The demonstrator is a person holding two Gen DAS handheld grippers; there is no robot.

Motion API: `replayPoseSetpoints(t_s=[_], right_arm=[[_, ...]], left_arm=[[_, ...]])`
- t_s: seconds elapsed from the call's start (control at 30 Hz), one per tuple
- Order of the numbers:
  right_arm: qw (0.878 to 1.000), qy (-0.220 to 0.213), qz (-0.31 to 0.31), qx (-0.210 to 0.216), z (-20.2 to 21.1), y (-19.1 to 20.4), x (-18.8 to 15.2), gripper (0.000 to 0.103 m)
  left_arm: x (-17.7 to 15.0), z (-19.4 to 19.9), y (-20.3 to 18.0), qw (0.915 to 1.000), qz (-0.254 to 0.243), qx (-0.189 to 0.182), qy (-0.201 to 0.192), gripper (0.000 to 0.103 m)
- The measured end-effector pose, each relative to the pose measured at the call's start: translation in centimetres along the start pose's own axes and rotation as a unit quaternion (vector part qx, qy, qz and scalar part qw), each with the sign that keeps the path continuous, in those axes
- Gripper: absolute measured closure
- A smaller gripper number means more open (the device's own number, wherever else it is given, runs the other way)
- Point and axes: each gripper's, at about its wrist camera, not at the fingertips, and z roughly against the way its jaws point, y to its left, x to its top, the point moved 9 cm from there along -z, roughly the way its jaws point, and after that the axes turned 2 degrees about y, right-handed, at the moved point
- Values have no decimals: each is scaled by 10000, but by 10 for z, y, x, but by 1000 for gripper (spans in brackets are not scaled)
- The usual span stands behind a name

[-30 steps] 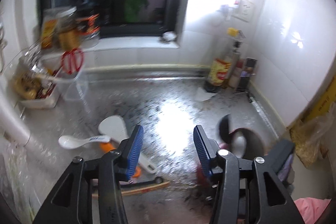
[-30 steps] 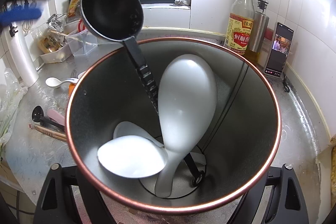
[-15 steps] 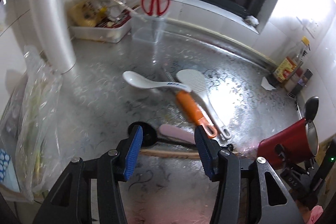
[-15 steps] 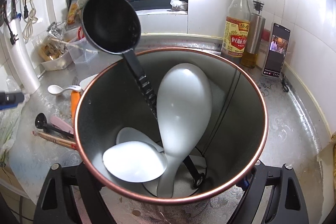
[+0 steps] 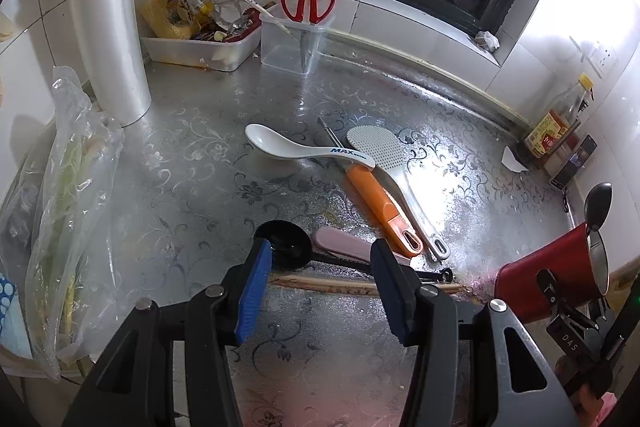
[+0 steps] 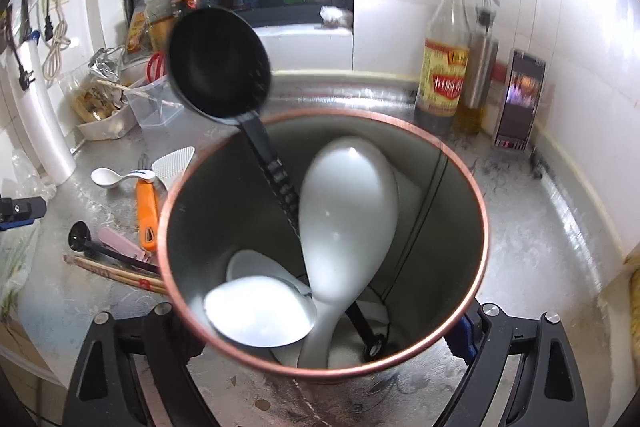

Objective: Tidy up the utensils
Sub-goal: 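Move the left gripper back over the black measuring scoop, then lower the left gripper onto the black scoop and close on it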

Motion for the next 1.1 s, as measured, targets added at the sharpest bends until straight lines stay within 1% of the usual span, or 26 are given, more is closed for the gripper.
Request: replayPoseSetpoints(t_s=[0.13,0.37,0.63,0.83,0.97,1.1], right_arm=[[9996,-157,189,-156,7,5,4,6],[9993,-88,173,-320,4,1,5,6],[9996,-202,-180,111,7,-6,7,6],[9994,-177,193,-224,6,0,7,6],[9986,-263,373,-264,10,4,9,6],[9979,-324,451,-339,13,6,9,6]], left_arm=[[1,-1,-1,10000,-3,-14,-2,50],[2,-3,1,10000,25,-27,3,50],[2,-6,7,9999,105,-6,36,50],[-1,-10,7,9998,169,-49,96,50],[-4,-16,10,9995,227,-40,193,50],[-13,-29,21,9973,590,-147,410,50]])
